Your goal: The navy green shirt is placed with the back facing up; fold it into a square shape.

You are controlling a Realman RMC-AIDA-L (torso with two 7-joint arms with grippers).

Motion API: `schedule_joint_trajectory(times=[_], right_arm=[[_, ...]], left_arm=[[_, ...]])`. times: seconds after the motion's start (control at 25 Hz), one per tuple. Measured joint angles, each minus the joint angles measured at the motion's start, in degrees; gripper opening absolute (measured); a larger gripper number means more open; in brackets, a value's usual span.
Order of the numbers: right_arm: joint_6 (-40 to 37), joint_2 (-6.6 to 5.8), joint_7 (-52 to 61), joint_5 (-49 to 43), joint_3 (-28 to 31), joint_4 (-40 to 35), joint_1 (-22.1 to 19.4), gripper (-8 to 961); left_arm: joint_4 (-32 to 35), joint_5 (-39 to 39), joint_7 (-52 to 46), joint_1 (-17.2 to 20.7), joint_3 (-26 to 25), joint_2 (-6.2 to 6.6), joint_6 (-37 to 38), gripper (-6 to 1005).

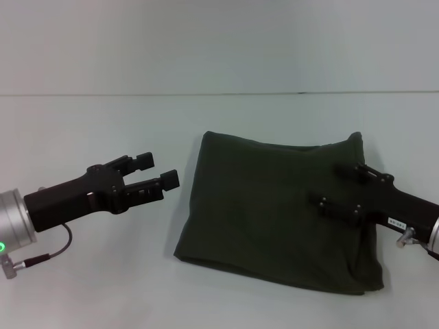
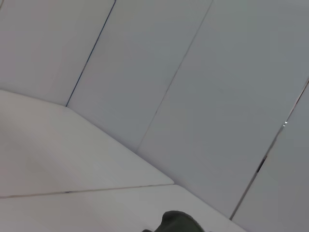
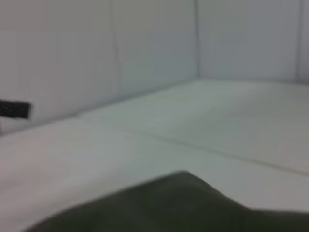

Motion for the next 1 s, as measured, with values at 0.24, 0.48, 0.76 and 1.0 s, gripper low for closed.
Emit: schedule_joint_trajectory(times=[0.24,0.48,0.76,1.0], right_arm=[[6.31,-0.22,1.38,-0.11,-0.76,1.57,-0.91,909],[8.7,-0.19,1.43,-0.11,-0.89,2.41,-1.31,908],[0.14,-0.29,-1.79,2.76,0.01,1.33,-2.99,906],[-10.92,-0.4,-9.15,6.55,0.6,0.52,-7.12,905]], left_arm=[[-1.13,0.0,-0.5,0.03,-0.06,-0.02,0.15,945],[-1.17,0.02,-2.67,-0.44,0.13,-0.02,-0.02,946],[-1.17,0.42,-9.38,-1.86,0.35,0.66,-0.03,936],[-1.14,4.69,-26.79,-5.9,0.67,2.59,-1.69,927]])
